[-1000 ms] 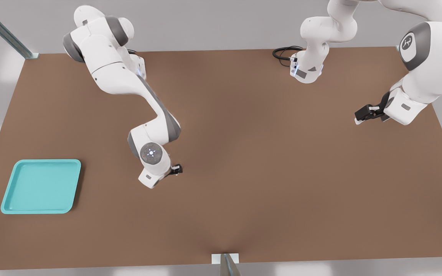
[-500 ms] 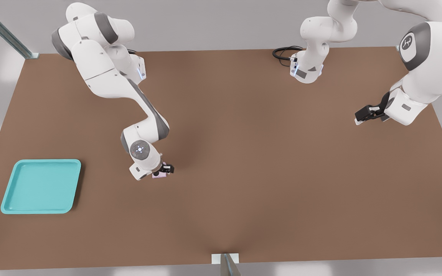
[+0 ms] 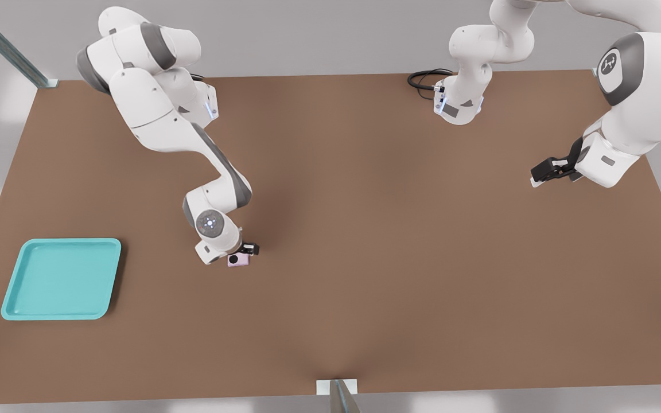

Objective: Keep left arm still and place phone on the tray with right arm

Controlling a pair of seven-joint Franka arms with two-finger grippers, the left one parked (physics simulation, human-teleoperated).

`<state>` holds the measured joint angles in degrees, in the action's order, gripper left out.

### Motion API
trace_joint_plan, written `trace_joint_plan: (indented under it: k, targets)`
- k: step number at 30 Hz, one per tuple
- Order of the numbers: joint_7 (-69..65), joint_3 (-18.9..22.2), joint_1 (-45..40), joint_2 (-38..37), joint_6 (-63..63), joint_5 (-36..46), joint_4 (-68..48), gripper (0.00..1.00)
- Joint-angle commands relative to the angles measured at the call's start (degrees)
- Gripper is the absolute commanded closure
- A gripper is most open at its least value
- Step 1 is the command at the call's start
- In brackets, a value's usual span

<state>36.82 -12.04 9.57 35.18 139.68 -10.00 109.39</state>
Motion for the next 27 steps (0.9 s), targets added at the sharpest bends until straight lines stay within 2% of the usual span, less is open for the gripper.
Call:
trace_joint_plan:
  k: [1,6,11,27]
  targets:
    - [-0.2,0.0,0.0,0.3,1.2,0.1,0.0,0.0]
    - [-13.1,0.0,-0.2,0.0,1.0,-0.5,-0.1,0.0]
    - [-17.3,0.5,-0.2,0.6,1.0,-2.3,-0.4,0.0]
    - [-18.4,0.3,-2.2,1.9,2.3,-2.4,-0.4,0.0]
